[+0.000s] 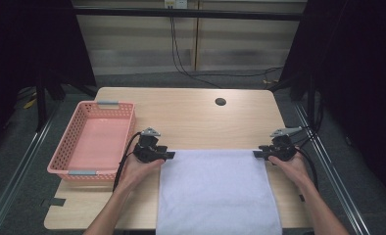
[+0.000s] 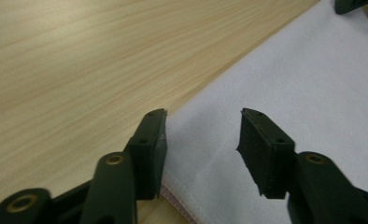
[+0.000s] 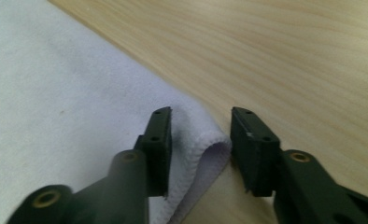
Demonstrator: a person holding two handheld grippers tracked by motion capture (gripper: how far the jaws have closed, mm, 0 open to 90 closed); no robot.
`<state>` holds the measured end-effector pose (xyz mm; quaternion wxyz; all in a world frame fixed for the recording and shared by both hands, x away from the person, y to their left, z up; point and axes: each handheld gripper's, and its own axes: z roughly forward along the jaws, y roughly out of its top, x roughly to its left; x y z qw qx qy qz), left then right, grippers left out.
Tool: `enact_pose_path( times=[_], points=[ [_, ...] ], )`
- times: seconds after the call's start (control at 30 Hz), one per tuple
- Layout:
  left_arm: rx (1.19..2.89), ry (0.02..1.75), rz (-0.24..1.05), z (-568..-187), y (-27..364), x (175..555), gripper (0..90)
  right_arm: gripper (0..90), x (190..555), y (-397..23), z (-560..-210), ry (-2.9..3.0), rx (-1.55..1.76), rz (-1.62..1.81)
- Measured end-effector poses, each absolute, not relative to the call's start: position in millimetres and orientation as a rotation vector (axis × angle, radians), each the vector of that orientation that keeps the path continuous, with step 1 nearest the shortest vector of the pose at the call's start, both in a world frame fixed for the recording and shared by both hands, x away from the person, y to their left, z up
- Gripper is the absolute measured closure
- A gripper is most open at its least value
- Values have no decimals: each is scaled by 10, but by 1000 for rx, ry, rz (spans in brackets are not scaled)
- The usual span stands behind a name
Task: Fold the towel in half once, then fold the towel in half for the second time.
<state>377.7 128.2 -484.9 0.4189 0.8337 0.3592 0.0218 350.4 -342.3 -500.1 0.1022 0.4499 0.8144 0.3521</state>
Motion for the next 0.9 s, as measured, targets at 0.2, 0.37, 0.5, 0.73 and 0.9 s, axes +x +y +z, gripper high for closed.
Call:
enact_pose_path(
  times=[0.2, 0.37, 0.5, 0.73, 0.9],
  points=[
    [2099, 948, 117, -4902, 1324, 3835, 450, 791, 3484, -3423, -5008, 2429, 1321, 1065],
    [2105, 977, 89, -5018, 1343, 3833, 470, 819, 3480, -3422, -5013, 2431, 1332, 1081],
    [2127, 931, 63, -5026, 1321, 3837, 661, 841, 3484, -3441, -5029, 2427, 1345, 1113],
    [2087, 913, -3, -5000, 1354, 3841, 838, 861, 3489, -3476, -5025, 2417, 1377, 1180],
    [2037, 903, 4, -4895, 1389, 3835, 840, 864, 3473, -3528, -4959, 2376, 1377, 1252]
  ],
)
